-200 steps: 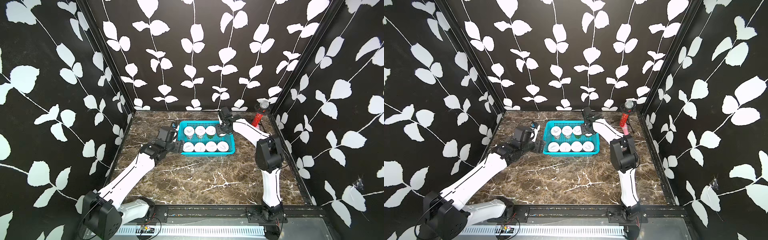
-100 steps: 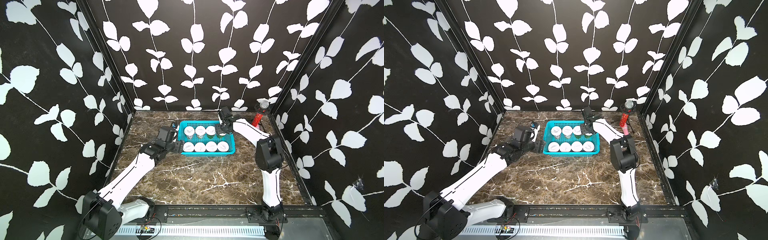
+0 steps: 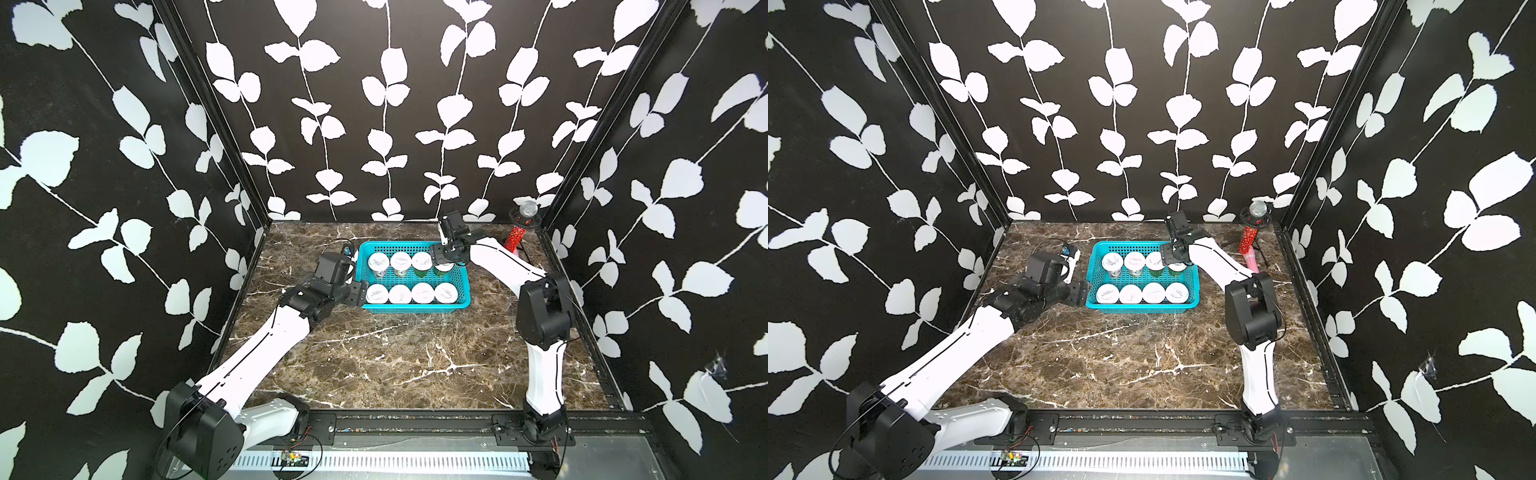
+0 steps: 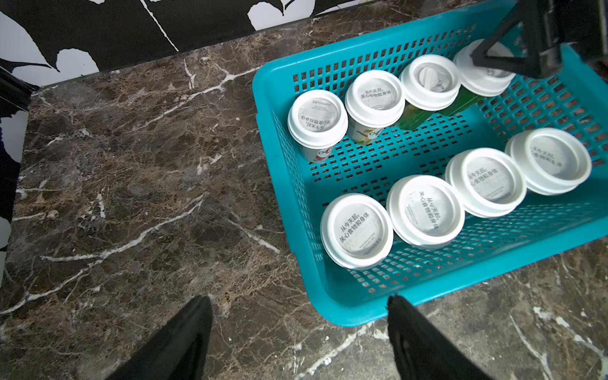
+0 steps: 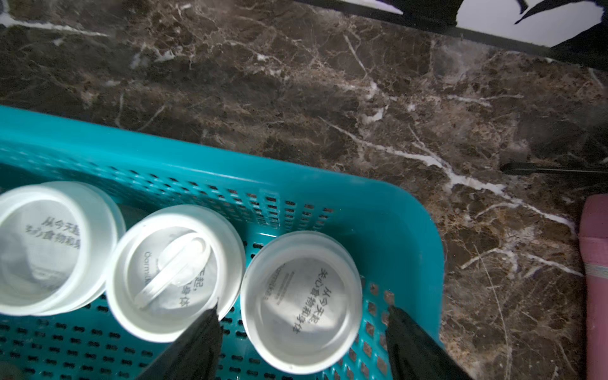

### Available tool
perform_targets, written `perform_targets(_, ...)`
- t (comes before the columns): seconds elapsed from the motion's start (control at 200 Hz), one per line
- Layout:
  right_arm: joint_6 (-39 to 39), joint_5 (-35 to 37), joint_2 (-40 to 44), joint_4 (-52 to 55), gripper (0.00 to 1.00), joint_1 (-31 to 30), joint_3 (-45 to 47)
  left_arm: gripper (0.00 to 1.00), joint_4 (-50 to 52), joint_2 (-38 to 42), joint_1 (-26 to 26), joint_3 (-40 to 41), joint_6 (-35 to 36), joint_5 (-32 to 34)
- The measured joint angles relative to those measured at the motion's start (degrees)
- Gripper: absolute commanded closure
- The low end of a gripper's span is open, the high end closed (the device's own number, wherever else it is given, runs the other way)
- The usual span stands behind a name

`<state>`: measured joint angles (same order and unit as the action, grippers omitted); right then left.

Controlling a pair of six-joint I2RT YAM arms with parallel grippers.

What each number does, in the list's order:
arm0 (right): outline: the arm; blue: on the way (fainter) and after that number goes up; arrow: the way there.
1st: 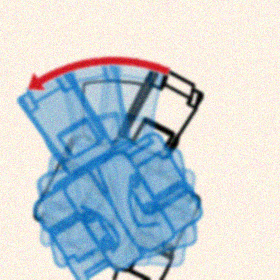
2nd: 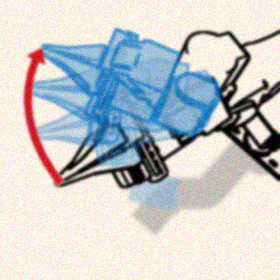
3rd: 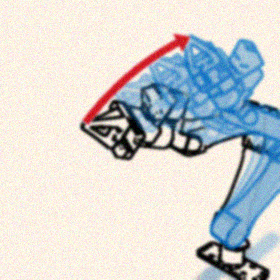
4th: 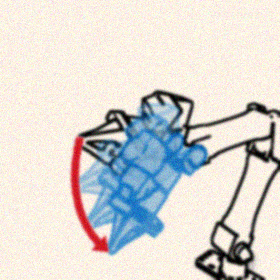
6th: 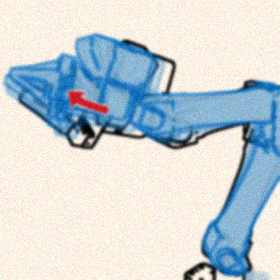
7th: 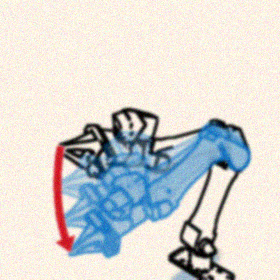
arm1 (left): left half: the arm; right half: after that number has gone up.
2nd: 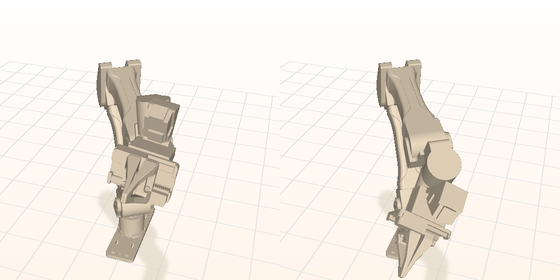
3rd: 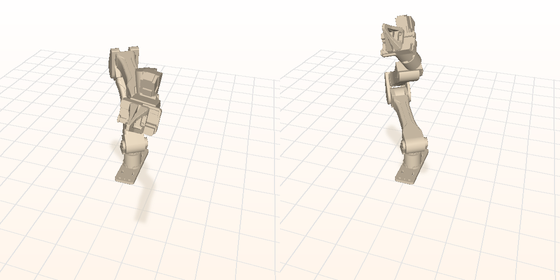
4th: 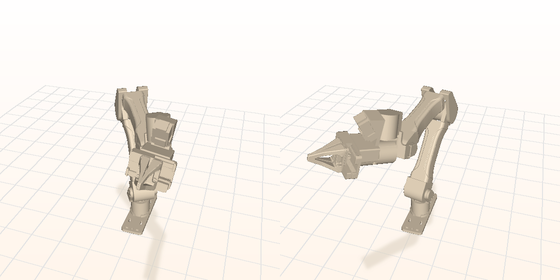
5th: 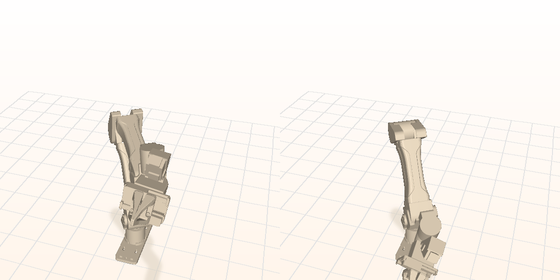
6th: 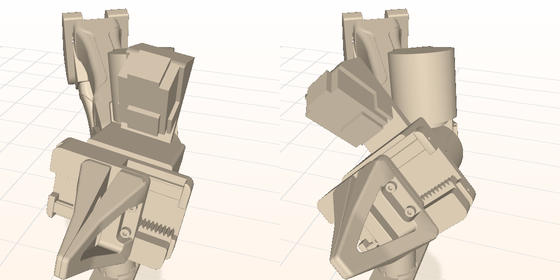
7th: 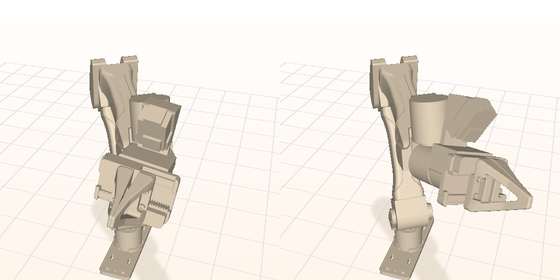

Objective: Put the yogurt in the basket
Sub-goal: Place the yogurt in the basket, then reset both arms

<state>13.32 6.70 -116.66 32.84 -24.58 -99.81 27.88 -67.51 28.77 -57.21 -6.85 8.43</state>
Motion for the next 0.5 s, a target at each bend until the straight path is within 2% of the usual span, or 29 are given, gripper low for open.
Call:
perform_targets(0.215,-0.1,-1.6,6.3,-4.1,0.20,0.1,5.4,0.16,0.0,0.0,0.0,0.0,0.0,0.2)
perform_targets(0.415,-0.5,-2.1,15.1,-11.4,0.16,0.2,17.2,0.15,-0.9,0.0,-0.2,0.2,-0.2,1.0)
perform_targets(0.5,-0.7,-0.7,19.0,-15.1,0.12,0.3,22.7,0.08,-1.9,0.0,-0.7,0.5,-0.7,2.2)
